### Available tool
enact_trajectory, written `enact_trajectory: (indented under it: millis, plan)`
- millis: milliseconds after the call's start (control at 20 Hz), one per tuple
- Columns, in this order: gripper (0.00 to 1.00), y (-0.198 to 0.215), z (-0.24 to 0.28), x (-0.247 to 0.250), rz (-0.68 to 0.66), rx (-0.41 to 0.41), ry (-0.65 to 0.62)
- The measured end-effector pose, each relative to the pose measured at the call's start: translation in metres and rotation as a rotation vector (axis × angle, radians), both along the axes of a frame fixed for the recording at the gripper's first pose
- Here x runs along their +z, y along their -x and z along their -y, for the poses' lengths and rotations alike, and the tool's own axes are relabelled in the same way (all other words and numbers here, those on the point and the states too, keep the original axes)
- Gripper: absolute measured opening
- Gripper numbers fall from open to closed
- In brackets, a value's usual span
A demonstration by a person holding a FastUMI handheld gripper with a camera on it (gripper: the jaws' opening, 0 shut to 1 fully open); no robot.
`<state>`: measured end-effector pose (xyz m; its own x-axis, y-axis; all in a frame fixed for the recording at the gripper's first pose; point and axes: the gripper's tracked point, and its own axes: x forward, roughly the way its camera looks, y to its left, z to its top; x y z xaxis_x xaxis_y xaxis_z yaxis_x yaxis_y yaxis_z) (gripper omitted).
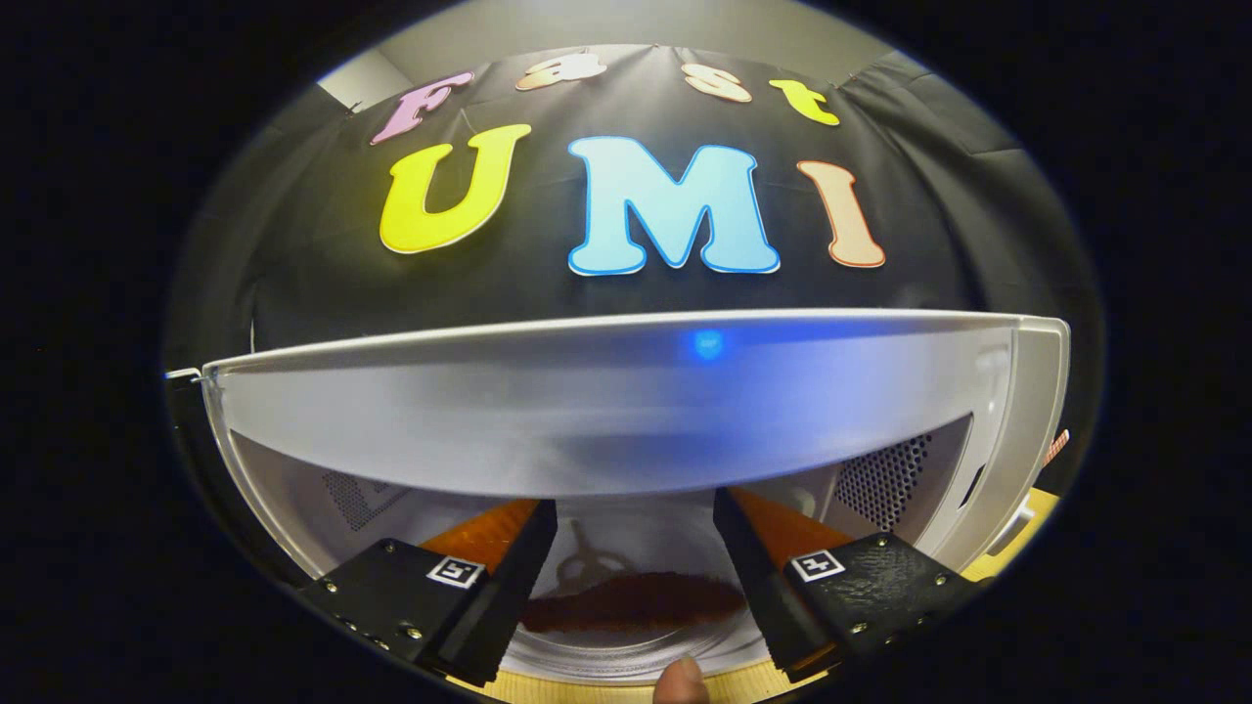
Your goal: Open the microwave, put the food inside, and close the microwave door.
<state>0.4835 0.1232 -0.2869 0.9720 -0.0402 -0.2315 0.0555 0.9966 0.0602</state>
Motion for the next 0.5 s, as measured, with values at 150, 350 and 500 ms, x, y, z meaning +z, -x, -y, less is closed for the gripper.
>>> enact_trajectory:
  millis: [150, 350, 500]
  plan:
    - [0.97, 0.014, -0.017, 0.001, -0.021, 0.070, -0.014]
    - [0.98, 0.060, -0.047, 0.019, -0.035, 0.183, 0.028]
    - [0.98, 0.116, -0.081, 0.047, -0.025, 0.307, 0.018]
